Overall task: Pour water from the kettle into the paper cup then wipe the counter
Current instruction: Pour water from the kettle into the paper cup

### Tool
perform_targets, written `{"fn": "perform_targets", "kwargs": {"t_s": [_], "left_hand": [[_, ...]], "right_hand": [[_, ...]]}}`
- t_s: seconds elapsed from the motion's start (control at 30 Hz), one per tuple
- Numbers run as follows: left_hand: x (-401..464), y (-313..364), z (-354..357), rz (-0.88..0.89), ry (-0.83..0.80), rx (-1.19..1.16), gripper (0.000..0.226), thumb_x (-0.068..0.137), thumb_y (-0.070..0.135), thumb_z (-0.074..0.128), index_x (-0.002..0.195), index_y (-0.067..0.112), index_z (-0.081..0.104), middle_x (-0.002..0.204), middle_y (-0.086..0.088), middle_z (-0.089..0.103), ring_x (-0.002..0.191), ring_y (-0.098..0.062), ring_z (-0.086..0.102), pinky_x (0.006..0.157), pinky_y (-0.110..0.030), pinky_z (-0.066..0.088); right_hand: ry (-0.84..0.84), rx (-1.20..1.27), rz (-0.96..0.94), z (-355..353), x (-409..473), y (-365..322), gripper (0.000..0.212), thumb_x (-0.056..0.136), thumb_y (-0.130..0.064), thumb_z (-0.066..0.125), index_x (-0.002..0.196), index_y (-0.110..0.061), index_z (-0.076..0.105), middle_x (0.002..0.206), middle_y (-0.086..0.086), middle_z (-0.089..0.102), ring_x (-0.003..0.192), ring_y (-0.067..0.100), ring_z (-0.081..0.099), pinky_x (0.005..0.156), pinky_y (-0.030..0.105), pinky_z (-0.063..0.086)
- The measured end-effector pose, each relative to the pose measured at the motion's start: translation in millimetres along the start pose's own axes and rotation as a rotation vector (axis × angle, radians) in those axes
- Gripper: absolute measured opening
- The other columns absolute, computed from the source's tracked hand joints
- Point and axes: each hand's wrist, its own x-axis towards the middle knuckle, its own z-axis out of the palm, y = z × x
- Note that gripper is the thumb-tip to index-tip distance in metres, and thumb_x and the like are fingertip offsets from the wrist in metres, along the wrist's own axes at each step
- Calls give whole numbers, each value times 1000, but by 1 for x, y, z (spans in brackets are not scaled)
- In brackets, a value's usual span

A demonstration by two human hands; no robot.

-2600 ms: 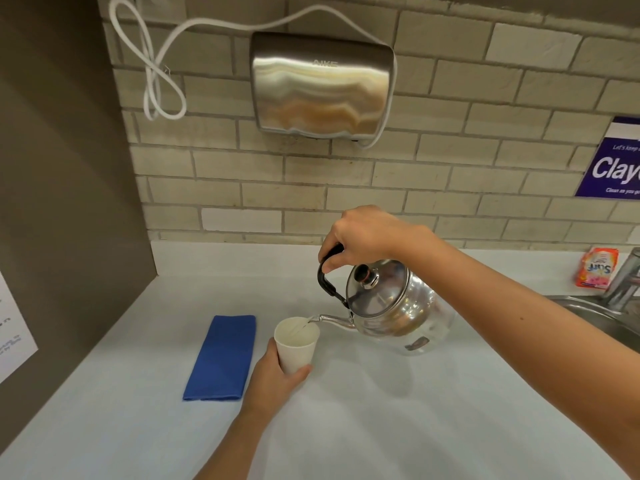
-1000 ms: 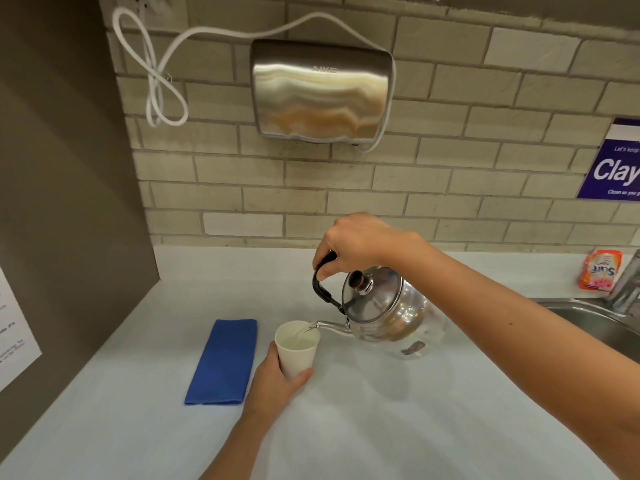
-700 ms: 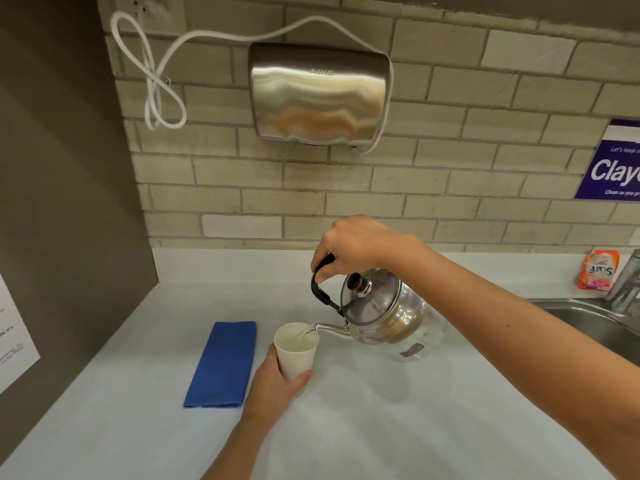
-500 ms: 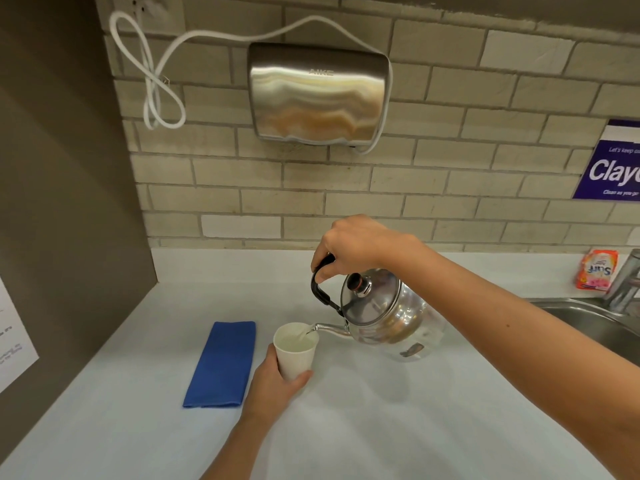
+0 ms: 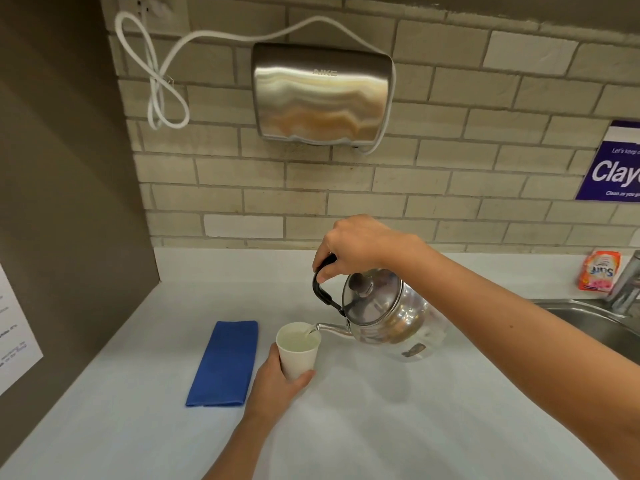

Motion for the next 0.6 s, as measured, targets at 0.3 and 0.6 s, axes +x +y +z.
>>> {"fn": "perform_targets", "kwargs": {"t_s": [0.3,0.6], "left_hand": [[-3,3,-3,17,-12,-33,78,64,38,80,128,25,37,117,3,57,96,-10,51,81,-24,43],[-6,6,-5,15,-25,-97,73,63,38,81,122,27,41,111,5,60,100,-14,58,84,-29,50]], "right_hand": [[26,140,89,9,-5,17,28,78,-56,60,100,-39,67,75,-20,59,62,2,49,51,24,35],[180,526,349,34,-18,70,22,74,-59,62,94,-50,67,104,-18,71,97,9,61,77,29,48]]}}
